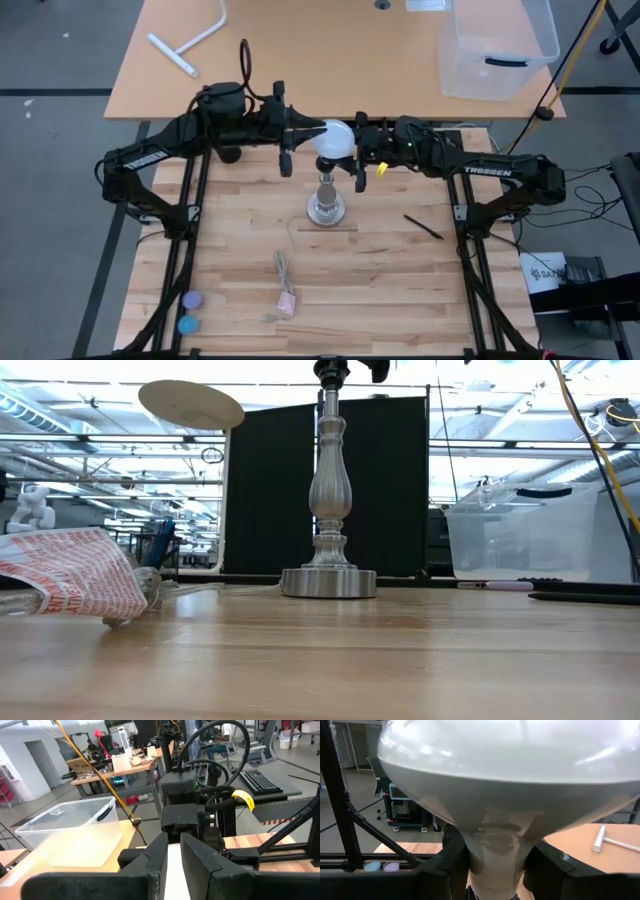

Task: Screw lightbulb
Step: Insert the lightbulb into the lamp

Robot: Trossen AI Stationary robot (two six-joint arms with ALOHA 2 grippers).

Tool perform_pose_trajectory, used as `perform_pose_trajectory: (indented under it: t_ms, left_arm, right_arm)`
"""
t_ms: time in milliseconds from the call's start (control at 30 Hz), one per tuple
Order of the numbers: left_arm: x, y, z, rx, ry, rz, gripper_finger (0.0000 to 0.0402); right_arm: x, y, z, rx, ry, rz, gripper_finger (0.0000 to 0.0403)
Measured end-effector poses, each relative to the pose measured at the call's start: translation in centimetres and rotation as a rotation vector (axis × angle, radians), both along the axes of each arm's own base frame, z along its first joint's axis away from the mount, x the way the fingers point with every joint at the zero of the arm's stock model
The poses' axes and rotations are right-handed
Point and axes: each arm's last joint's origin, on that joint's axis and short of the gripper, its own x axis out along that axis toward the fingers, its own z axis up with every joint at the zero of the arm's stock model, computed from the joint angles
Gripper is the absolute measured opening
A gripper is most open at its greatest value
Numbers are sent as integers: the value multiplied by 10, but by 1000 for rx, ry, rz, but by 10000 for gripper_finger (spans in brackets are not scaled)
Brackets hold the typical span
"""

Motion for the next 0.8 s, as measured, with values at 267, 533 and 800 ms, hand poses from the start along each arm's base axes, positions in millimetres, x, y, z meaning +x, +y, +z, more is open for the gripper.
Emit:
perform_pose_trajectory:
  t_ms: [267, 533, 800]
  left_arm:
    - [0, 0, 0, 7, 2, -1, 57]
    - [4, -2, -2, 20, 2, -11, 57]
    - [15, 0, -9, 24, 40, -12, 57]
  right_arm:
    - [1, 2, 0, 1, 10, 3, 154]
    - [1, 2, 0, 1, 10, 3, 155]
    - [1, 2, 0, 5, 11, 3, 155]
